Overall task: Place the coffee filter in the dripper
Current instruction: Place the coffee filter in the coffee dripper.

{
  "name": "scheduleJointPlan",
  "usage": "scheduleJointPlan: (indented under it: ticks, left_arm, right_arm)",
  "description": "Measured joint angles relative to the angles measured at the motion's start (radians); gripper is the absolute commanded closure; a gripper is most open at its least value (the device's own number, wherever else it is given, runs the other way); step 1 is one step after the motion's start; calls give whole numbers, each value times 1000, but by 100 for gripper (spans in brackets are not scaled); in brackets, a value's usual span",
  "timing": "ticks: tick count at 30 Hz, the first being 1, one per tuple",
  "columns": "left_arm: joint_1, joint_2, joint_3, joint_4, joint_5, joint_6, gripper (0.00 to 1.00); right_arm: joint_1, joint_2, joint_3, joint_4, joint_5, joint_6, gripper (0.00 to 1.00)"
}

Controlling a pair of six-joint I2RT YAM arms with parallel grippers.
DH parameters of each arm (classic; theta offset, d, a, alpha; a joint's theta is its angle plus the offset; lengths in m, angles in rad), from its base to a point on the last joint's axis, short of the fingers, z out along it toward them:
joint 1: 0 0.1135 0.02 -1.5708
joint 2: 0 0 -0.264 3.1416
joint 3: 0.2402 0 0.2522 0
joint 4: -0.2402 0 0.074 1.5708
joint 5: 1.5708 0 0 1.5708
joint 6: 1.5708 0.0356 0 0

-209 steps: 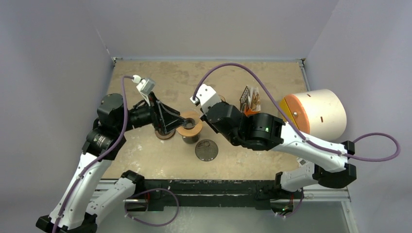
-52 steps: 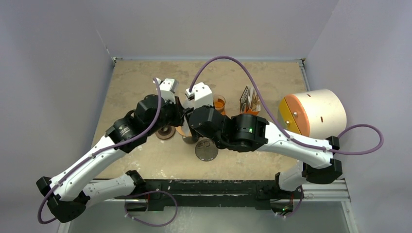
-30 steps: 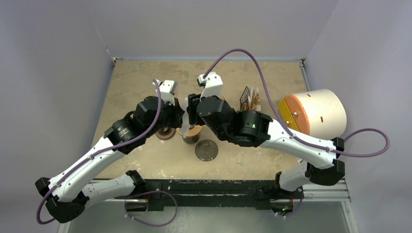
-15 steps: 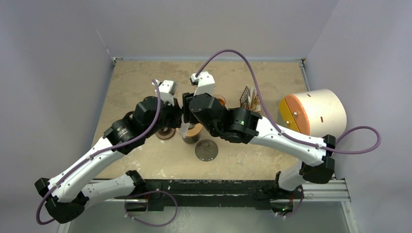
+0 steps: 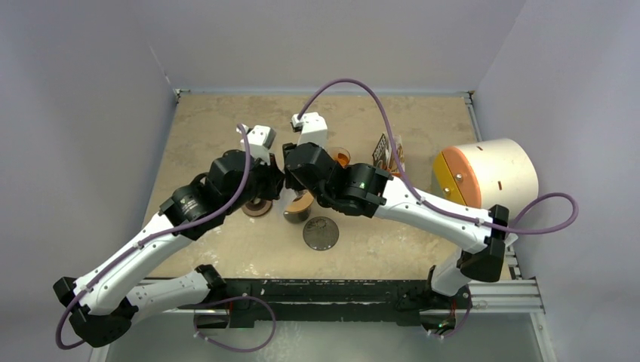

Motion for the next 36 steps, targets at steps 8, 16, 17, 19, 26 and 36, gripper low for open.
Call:
scheduleJointPlan:
  ticks: [8, 16, 17, 19, 26, 36]
  left_arm:
    - [0, 5, 35, -32, -24, 31, 100]
    - [0, 21, 50, -35, -29, 43, 100]
    - [0, 23, 50, -35, -29, 45, 100]
    - [0, 25, 50, -36, -29, 49, 100]
    - [0, 25, 50, -38, -40, 49, 100]
    - [0, 0, 50, -56, -53, 49, 100]
  right_arm:
    - [-22, 1, -60, -5, -40, 34, 63]
    - [-23, -22, -114, 1, -123, 72, 62]
    - [-23, -27, -119, 5, -134, 77, 61]
    - [-23, -40, -132, 17, -157, 93, 60]
    - [-23, -46, -169, 73, -223, 153, 61]
    - [-23, -10, -193, 125, -270, 221, 82]
